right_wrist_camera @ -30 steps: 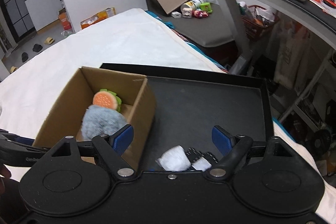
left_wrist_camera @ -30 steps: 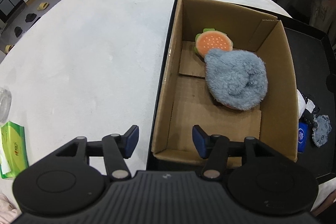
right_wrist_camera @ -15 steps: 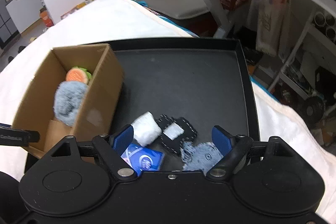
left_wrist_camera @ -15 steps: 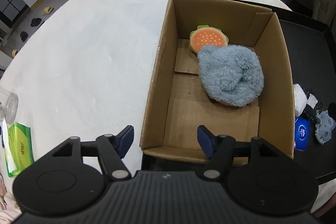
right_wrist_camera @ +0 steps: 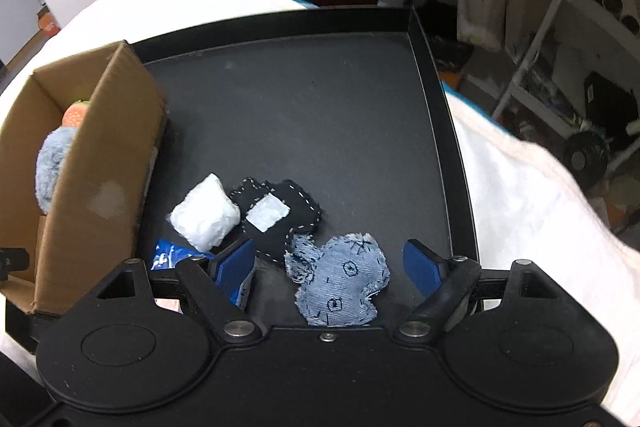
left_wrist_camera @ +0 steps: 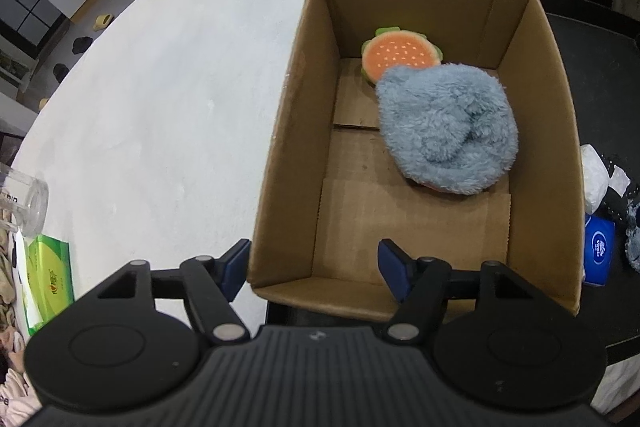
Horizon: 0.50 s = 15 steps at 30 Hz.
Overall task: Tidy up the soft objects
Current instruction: 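Move the right gripper back over the tray to the denim cloth, then grasp the denim-blue cloth piece with the right gripper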
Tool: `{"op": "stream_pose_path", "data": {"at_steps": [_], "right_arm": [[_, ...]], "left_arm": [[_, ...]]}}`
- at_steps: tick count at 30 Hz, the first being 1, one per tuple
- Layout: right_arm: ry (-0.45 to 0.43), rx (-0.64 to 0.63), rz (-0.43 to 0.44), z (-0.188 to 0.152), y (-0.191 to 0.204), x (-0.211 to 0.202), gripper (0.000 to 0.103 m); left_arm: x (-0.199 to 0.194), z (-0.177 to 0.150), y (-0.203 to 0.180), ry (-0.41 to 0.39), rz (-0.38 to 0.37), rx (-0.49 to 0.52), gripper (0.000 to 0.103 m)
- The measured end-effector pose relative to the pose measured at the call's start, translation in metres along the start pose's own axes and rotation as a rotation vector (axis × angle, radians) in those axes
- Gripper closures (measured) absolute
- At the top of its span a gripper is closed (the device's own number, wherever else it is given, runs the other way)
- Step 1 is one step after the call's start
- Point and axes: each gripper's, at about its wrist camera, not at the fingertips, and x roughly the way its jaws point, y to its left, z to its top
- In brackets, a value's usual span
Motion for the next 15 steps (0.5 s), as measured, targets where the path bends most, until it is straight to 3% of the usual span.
{"op": "stream_pose_path", "data": {"at_steps": [4, 7, 9, 10, 15], "right_arm": [[0.037, 0.022, 0.005, 0.001, -0.005, 0.011, 0.025], [0.074, 0.032, 0.008, 0.0, -0.006, 0.019, 0.035], [0.095, 0.042, -0.002, -0.001, -0.008, 0.023, 0.058], [0.103, 0.044, -0.006, -0.002, -0.008, 0.025, 0.063], [0.103, 0.026, -0.012, -0.004, -0.007, 0.025, 0.069]], "left_arm": [[-0.001, 0.001, -0.004, -0.001, 0.01, 0.011, 0.036], [0.0, 0.001, -0.005, 0.004, 0.017, 0.011, 0.036], [0.0, 0.001, -0.005, 0.005, 0.021, 0.012, 0.035], [0.0, 0.001, -0.006, 0.006, 0.022, 0.012, 0.036], [-0.002, 0.002, -0.006, 0.001, 0.025, 0.013, 0.036]]}}
